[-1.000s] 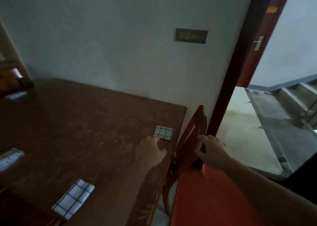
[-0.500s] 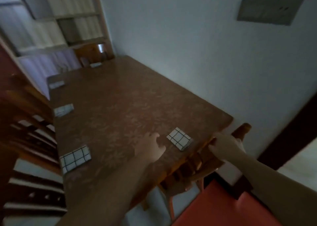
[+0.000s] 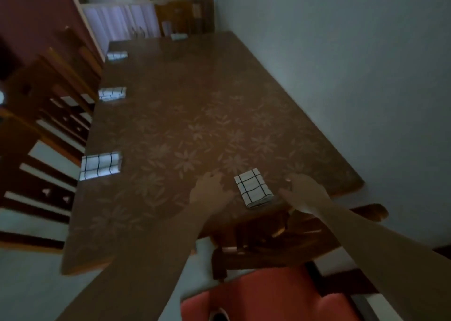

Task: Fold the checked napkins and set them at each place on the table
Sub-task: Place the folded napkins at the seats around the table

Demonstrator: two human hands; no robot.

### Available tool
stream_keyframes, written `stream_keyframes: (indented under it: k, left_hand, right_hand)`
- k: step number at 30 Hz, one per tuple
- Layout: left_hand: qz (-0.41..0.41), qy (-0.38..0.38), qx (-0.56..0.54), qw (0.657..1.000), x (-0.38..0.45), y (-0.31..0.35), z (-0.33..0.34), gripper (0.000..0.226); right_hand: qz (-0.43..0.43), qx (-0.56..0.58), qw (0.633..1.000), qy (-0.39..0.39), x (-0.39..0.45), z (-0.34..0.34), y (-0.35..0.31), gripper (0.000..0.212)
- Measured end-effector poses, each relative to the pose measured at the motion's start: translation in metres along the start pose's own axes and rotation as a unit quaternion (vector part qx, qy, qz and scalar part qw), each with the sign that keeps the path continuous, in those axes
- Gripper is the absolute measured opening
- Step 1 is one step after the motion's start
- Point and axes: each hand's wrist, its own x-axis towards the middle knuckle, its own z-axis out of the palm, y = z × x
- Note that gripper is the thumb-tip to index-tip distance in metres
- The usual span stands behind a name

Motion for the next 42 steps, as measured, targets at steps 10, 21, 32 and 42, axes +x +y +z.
stream_keyframes:
  k: [10,21,32,42]
  left_hand:
    - [-0.124,-0.037,-0.135,0.982,0.011,0.041,0.052,0.015]
    - [-0.192,0.044,-0.192,0.961,0.027,0.062,0.098,0.022]
    - [-0.203,0.050,-0.224,0.952,0.021,0.044,0.102,0.021]
    - [-0.178,0.048,-0.198,0.963,0.025,0.056,0.107,0.019]
  right_hand:
    - [-0.061,0.117,0.989,-0.072,0.067,0.040,0.004,0.034]
    - [-0.081,0.113,0.988,-0.069,0.095,0.054,0.022,0.017]
    - [-0.077,0.165,0.978,-0.101,0.090,0.063,0.020,0.012]
    - [-0.056,0.167,0.979,-0.106,0.090,0.055,0.031,0.010]
